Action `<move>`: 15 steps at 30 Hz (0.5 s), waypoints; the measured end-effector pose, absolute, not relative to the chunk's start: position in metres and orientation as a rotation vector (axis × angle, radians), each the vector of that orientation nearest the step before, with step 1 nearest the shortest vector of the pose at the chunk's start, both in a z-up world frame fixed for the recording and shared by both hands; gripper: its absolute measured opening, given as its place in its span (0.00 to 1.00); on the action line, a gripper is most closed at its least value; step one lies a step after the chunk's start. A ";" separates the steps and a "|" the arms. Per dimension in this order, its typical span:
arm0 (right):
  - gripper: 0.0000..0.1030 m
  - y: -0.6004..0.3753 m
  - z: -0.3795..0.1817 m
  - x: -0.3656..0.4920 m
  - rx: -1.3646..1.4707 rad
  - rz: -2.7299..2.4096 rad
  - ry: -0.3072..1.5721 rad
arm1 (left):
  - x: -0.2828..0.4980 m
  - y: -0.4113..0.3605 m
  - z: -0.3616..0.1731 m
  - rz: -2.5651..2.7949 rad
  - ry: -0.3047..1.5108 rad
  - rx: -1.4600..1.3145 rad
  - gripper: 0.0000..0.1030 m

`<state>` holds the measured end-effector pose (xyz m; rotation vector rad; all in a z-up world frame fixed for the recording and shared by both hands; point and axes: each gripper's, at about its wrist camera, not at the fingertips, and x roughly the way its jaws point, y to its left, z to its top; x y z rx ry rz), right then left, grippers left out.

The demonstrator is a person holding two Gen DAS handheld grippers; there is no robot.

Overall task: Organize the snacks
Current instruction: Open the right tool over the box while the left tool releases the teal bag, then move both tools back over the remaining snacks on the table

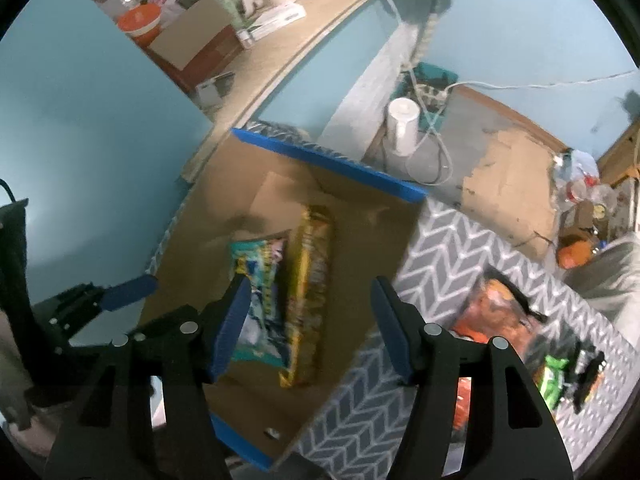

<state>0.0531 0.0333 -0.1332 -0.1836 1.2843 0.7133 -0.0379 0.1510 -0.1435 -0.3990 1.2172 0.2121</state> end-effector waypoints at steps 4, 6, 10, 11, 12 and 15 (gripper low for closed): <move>0.61 0.004 -0.131 0.055 -0.154 0.658 1.293 | -0.028 0.133 -0.134 0.171 1.198 -0.366 0.64; 0.61 -0.012 -0.131 0.056 -0.130 0.628 1.303 | -0.022 0.125 -0.131 0.144 1.197 -0.357 0.64; 0.61 -0.042 -0.129 0.054 -0.102 0.570 1.310 | -0.011 0.108 -0.127 0.095 1.199 -0.324 0.64; 0.61 -0.048 -0.128 0.054 -0.094 0.558 1.313 | -0.009 0.104 -0.126 0.084 1.200 -0.312 0.64; 0.61 -0.057 -0.128 0.054 -0.084 0.544 1.314 | -0.005 0.098 -0.126 0.071 1.204 -0.299 0.64; 0.61 -0.081 -0.125 0.052 -0.070 0.502 1.319 | 0.002 0.081 -0.124 0.026 1.212 -0.275 0.65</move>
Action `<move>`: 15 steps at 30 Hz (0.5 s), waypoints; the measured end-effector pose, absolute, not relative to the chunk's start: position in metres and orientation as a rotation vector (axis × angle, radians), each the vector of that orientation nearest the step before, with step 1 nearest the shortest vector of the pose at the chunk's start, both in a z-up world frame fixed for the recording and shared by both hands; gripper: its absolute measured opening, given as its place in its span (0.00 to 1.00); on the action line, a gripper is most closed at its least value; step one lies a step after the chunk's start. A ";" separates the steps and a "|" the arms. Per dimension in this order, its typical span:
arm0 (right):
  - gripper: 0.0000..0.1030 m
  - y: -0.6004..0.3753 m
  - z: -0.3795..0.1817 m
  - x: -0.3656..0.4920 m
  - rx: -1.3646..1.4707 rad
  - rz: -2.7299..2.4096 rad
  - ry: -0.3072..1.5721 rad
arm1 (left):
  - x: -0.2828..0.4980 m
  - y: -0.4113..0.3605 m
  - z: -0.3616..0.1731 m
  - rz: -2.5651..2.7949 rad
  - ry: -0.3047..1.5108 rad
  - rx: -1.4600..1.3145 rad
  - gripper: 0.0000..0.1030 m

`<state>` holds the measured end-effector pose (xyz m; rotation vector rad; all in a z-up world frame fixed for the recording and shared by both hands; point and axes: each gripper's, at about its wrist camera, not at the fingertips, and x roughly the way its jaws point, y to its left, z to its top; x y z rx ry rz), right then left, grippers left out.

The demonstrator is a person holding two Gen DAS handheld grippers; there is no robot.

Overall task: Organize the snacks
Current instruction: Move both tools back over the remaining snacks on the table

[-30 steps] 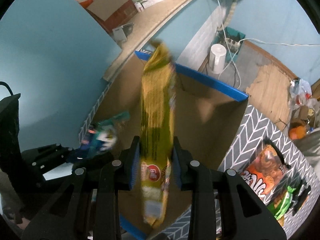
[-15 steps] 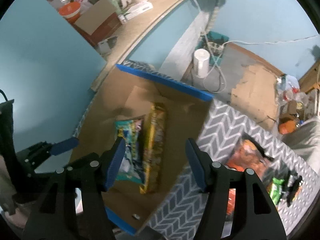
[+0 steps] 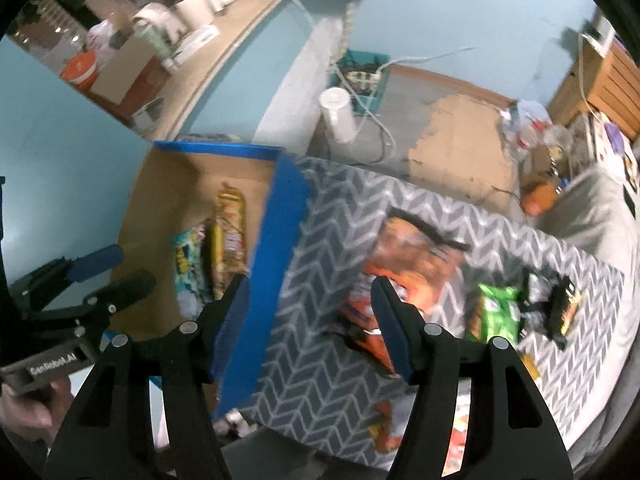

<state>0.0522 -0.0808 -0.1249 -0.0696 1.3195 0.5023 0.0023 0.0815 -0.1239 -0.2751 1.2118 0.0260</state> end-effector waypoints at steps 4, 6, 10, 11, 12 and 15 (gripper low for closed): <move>0.61 -0.111 -0.121 0.050 -0.053 0.449 1.321 | 0.011 0.060 -0.123 -0.035 1.226 -0.247 0.66; 0.61 -0.127 -0.121 0.049 -0.044 0.418 1.325 | 0.016 0.047 -0.123 -0.065 1.232 -0.218 0.66; 0.62 -0.159 -0.124 0.045 -0.011 0.356 1.337 | 0.022 0.026 -0.122 -0.115 1.235 -0.180 0.69; 0.62 -0.167 -0.125 0.043 0.002 0.337 1.342 | 0.023 0.021 -0.122 -0.127 1.236 -0.170 0.69; 0.62 -0.173 -0.126 0.040 0.011 0.323 1.345 | 0.025 0.015 -0.123 -0.141 1.239 -0.156 0.69; 0.62 -0.192 -0.129 0.033 0.039 0.281 1.359 | 0.029 0.001 -0.124 -0.176 1.251 -0.129 0.69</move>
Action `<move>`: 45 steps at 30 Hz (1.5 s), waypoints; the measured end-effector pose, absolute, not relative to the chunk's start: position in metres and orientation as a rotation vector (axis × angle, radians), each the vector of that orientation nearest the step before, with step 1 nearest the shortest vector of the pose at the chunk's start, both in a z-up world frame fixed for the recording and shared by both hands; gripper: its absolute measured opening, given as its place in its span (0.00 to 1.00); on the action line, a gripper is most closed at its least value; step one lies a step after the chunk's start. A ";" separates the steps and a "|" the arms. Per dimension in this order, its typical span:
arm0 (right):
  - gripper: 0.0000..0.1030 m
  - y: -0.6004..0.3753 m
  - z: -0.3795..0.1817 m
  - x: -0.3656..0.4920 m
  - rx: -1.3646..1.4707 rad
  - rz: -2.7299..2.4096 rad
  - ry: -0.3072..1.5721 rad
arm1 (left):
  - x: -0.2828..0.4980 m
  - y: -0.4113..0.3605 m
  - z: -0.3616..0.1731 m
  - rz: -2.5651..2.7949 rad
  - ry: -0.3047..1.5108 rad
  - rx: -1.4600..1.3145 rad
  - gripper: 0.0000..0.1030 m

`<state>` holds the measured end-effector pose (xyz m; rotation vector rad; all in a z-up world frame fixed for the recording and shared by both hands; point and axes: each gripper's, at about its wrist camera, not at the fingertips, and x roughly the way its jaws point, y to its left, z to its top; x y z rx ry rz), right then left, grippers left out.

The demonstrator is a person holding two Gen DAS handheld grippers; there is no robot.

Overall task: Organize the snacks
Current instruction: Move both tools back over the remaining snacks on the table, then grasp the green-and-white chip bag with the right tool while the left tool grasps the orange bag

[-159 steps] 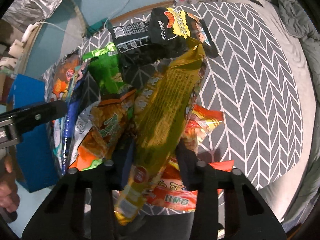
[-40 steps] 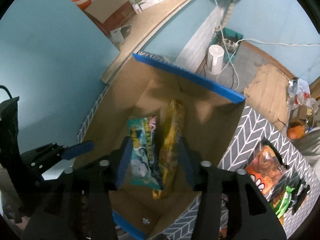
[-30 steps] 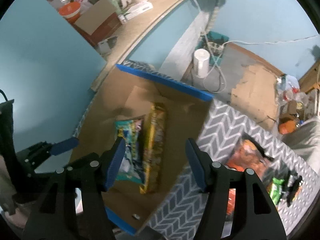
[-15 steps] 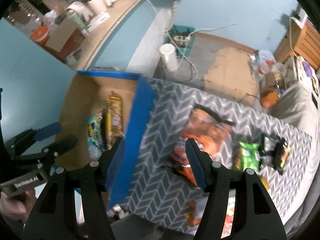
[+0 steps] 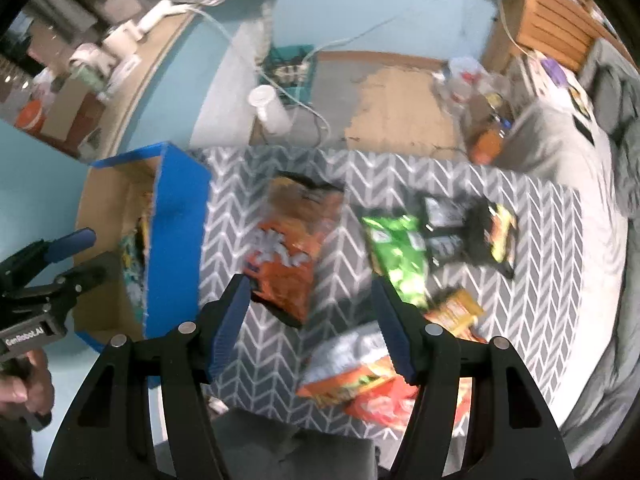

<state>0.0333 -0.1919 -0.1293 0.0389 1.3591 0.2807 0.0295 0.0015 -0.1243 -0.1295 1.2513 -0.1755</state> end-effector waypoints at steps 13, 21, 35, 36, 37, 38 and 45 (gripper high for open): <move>0.62 -0.255 -0.163 0.002 0.223 0.094 1.427 | 0.042 -0.049 -0.147 -0.281 1.315 -0.050 0.70; 0.62 -0.265 -0.197 -0.007 0.286 0.053 1.464 | 0.047 -0.067 -0.166 -0.302 1.357 -0.006 0.70; 0.62 -0.254 -0.246 -0.003 0.352 0.002 1.544 | 0.067 -0.075 -0.208 -0.269 1.420 -0.014 0.74; 0.62 -0.252 -0.249 -0.003 0.351 0.001 1.549 | 0.070 -0.075 -0.214 -0.264 1.431 -0.017 0.74; 0.62 -0.251 -0.251 -0.002 0.347 -0.001 1.553 | 0.071 -0.076 -0.218 -0.258 1.436 -0.021 0.74; 0.62 -0.249 -0.253 -0.001 0.345 0.003 1.552 | 0.073 -0.076 -0.220 -0.254 1.439 -0.023 0.74; 0.67 -0.237 -0.263 0.009 0.329 0.000 1.548 | 0.085 -0.076 -0.242 -0.203 1.470 -0.047 0.74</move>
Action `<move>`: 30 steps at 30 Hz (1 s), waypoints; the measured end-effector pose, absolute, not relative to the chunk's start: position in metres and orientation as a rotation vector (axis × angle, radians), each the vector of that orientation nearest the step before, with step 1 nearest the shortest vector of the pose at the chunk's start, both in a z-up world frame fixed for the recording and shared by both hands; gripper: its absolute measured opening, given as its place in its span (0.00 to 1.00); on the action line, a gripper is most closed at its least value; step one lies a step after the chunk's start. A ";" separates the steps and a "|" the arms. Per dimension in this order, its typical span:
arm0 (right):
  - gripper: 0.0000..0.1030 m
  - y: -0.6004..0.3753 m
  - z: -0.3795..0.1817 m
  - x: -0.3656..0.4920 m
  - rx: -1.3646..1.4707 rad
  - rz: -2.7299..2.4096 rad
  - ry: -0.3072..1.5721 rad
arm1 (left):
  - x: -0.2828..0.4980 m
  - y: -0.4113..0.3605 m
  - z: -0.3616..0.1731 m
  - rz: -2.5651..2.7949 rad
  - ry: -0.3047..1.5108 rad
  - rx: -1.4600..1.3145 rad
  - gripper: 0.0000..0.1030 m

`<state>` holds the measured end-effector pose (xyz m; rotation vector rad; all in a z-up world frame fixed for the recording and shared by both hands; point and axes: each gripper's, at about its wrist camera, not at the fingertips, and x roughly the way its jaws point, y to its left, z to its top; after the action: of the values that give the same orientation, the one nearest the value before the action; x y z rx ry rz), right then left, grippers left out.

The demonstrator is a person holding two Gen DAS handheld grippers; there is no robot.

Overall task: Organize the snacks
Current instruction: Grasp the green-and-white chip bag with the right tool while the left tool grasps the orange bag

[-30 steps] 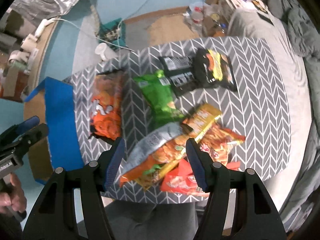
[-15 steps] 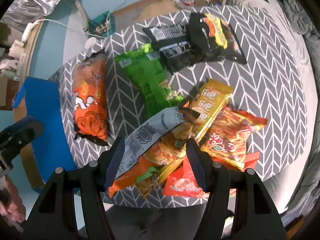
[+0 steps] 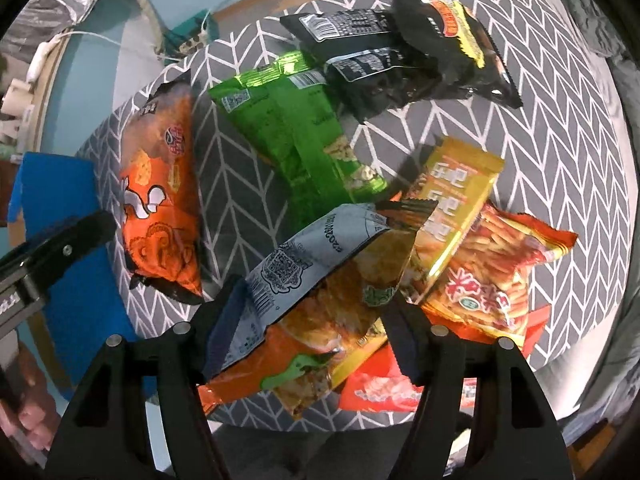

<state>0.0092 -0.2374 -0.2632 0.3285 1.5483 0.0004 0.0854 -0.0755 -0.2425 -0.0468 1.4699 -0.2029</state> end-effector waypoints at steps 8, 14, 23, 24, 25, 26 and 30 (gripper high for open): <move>0.69 -0.238 -0.276 0.015 0.397 -0.011 1.559 | 0.095 -0.077 -0.261 -0.173 1.523 -0.126 0.80; 0.65 -0.236 -0.280 0.019 0.415 0.015 1.541 | 0.100 -0.092 -0.275 -0.173 1.545 -0.053 0.83; 0.45 -0.255 -0.278 0.013 0.462 0.046 1.519 | 0.101 -0.093 -0.292 -0.190 1.555 -0.021 0.75; 0.45 -0.258 -0.277 0.011 0.458 0.052 1.516 | 0.100 -0.092 -0.290 -0.200 1.545 -0.018 0.70; 0.45 -0.259 -0.276 0.011 0.457 0.057 1.515 | 0.098 -0.090 -0.289 -0.208 1.534 -0.013 0.65; 0.45 -0.260 -0.276 0.010 0.456 0.064 1.512 | 0.096 -0.090 -0.287 -0.208 1.525 -0.005 0.62; 0.44 -0.259 -0.274 0.009 0.447 0.084 1.508 | 0.087 -0.085 -0.278 -0.233 1.496 0.005 0.50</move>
<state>0.0089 -0.2589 -0.2735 0.4474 1.5079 0.0837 0.0872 -0.0850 -0.2783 0.0055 1.4961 -0.2334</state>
